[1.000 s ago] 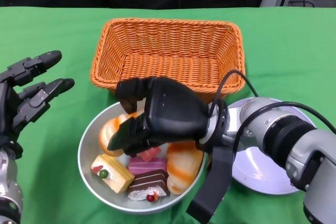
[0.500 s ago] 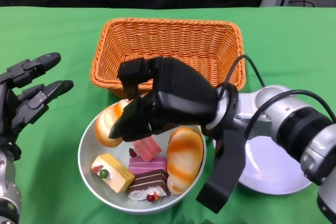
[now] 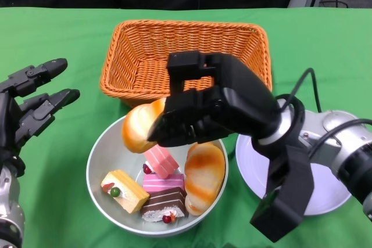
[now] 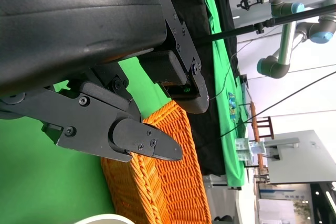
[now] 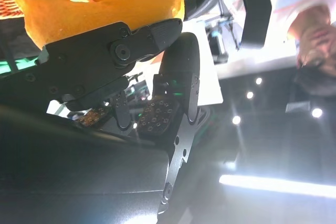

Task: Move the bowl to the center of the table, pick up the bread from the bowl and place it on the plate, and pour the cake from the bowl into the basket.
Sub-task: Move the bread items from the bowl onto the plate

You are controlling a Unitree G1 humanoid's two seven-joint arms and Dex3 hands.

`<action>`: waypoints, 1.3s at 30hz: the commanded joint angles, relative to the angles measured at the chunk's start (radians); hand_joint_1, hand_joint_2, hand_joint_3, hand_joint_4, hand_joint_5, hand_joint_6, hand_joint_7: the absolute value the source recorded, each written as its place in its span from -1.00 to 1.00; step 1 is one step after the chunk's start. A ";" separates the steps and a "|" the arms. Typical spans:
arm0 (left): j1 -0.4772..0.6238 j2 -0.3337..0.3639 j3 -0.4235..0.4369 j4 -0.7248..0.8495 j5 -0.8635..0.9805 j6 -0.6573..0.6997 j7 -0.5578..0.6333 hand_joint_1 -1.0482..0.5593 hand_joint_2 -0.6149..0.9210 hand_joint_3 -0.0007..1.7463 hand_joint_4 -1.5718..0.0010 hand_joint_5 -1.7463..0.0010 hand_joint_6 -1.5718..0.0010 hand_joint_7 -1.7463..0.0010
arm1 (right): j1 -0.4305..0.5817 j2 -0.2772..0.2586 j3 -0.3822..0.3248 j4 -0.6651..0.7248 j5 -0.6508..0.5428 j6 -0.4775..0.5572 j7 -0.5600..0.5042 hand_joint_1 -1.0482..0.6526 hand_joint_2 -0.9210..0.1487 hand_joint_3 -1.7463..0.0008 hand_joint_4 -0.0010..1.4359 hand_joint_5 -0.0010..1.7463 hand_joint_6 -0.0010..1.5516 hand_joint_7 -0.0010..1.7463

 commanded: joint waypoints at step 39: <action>-0.005 0.024 0.039 0.018 -0.048 0.027 -0.070 -0.16 1.00 -0.91 -0.38 0.99 -0.16 0.99 | 0.714 -0.079 -0.459 -0.579 0.748 0.351 0.698 0.14 -0.26 0.15 0.09 0.73 0.02 0.32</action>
